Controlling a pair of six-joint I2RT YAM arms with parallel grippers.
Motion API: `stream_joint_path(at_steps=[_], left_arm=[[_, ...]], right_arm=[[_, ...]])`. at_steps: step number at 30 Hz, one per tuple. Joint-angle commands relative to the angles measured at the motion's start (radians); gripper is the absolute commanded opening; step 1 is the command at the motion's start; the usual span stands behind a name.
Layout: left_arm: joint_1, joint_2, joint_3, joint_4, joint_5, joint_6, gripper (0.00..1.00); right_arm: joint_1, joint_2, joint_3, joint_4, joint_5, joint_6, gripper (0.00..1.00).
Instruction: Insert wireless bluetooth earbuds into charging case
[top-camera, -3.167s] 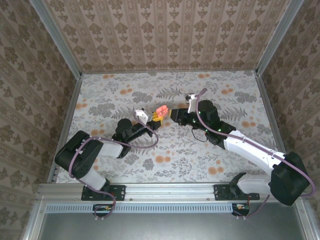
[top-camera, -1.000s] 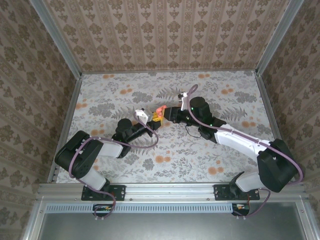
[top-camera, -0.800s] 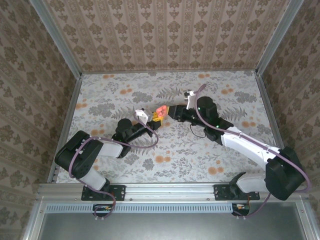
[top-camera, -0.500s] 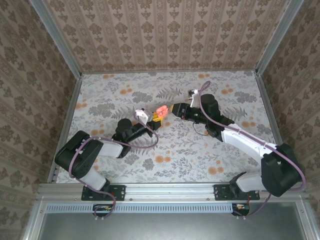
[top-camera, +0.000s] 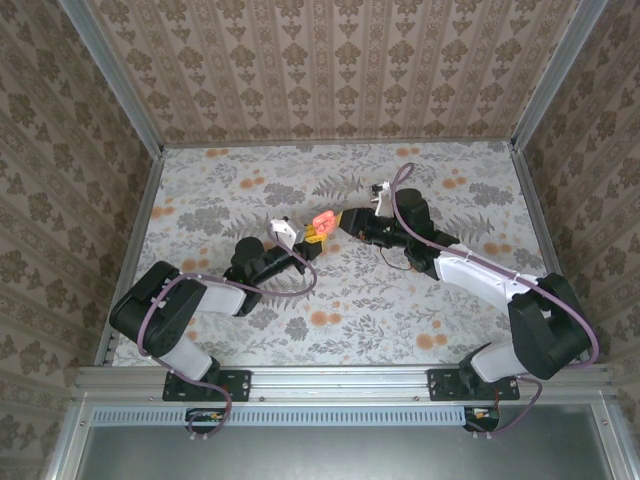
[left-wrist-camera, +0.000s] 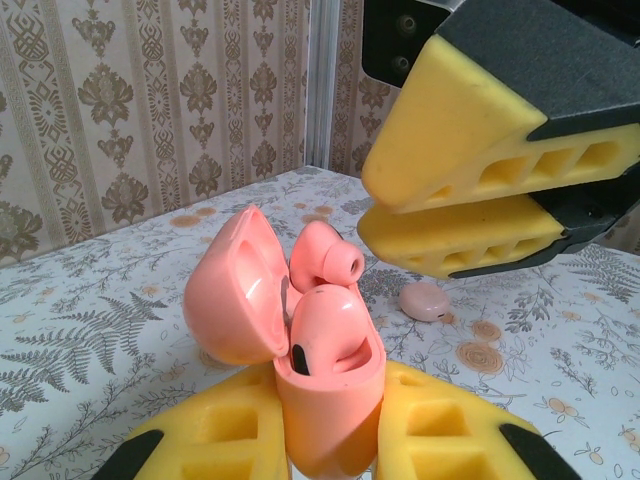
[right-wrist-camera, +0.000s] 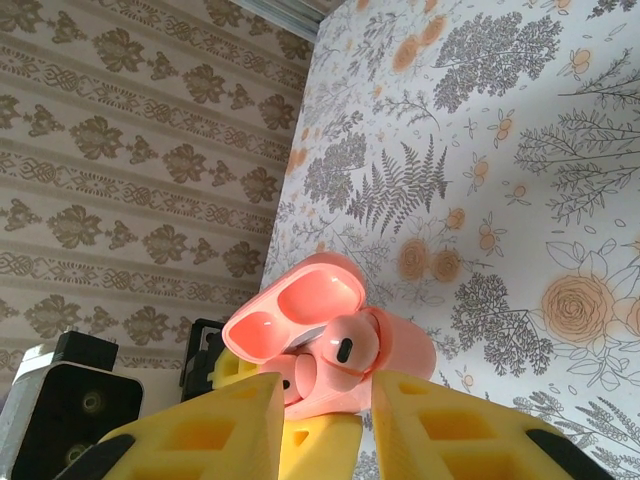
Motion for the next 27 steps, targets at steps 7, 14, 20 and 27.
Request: stream_joint_path(at_steps=[7, 14, 20, 27], left_arm=[[-0.002, -0.018, 0.030, 0.026, 0.020, -0.026, 0.00], [-0.002, -0.019, 0.031, 0.026, 0.020, -0.026, 0.00], [-0.002, -0.018, 0.026, 0.026, 0.020, -0.026, 0.00], [-0.002, -0.019, 0.025, 0.026, 0.017, -0.026, 0.00]], right_arm=[[-0.001, 0.034, 0.026, 0.055, -0.026, 0.020, 0.26], [0.003, 0.043, 0.032, 0.071, -0.039, 0.027, 0.22], [0.006, 0.050, 0.036, 0.079, -0.042, 0.030, 0.21], [0.017, 0.067, 0.053, 0.087, -0.048, 0.033, 0.20]])
